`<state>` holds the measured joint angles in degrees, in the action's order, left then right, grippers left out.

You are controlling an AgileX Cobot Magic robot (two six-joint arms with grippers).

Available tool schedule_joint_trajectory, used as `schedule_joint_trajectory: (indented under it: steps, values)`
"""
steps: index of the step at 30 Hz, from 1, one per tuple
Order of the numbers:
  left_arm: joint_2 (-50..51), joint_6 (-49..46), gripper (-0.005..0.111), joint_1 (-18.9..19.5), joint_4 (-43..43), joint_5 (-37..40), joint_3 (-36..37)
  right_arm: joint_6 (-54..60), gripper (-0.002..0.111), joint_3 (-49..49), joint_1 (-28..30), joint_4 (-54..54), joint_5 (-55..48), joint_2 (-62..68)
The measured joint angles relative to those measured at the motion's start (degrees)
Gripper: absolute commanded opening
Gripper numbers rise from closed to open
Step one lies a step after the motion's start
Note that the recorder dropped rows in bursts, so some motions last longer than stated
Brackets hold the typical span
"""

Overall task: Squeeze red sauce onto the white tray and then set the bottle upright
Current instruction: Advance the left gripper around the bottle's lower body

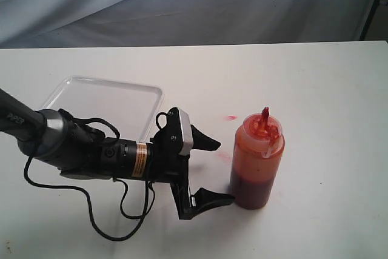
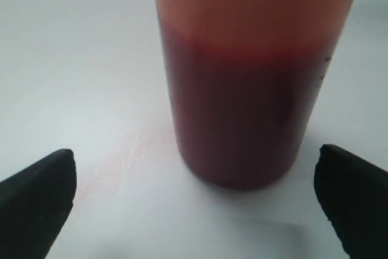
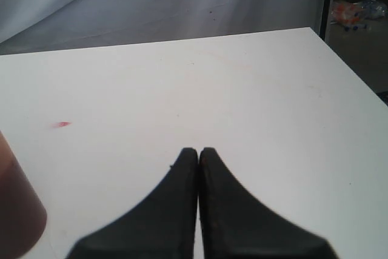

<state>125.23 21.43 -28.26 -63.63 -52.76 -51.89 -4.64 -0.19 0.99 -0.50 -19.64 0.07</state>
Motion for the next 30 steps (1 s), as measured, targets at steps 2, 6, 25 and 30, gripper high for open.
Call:
schedule_joint_trajectory:
  steps: [2, 6, 25, 30]
  values:
    - [0.0, -0.22, 0.104, 0.0, -0.15, 0.0, -0.51, 0.0, 0.0, 0.0, 0.0, 0.0, 0.0, 0.0]
    - [0.0, -0.22, 0.104, 0.0, -0.15, 0.23, -1.44, 0.0, 0.0, 0.0, 0.0, 0.0, 0.0, 0.0]
    - [0.0, 2.32, 0.104, 0.0, -0.72, 1.16, -1.47, 0.0, 0.0, 0.0, 0.0, 0.0, 0.0, 0.0]
    - [0.0, 3.26, 0.104, 0.0, -1.55, 1.72, -1.47, 0.0, 0.0, 0.0, 0.0, 0.0, 0.0, 0.0]
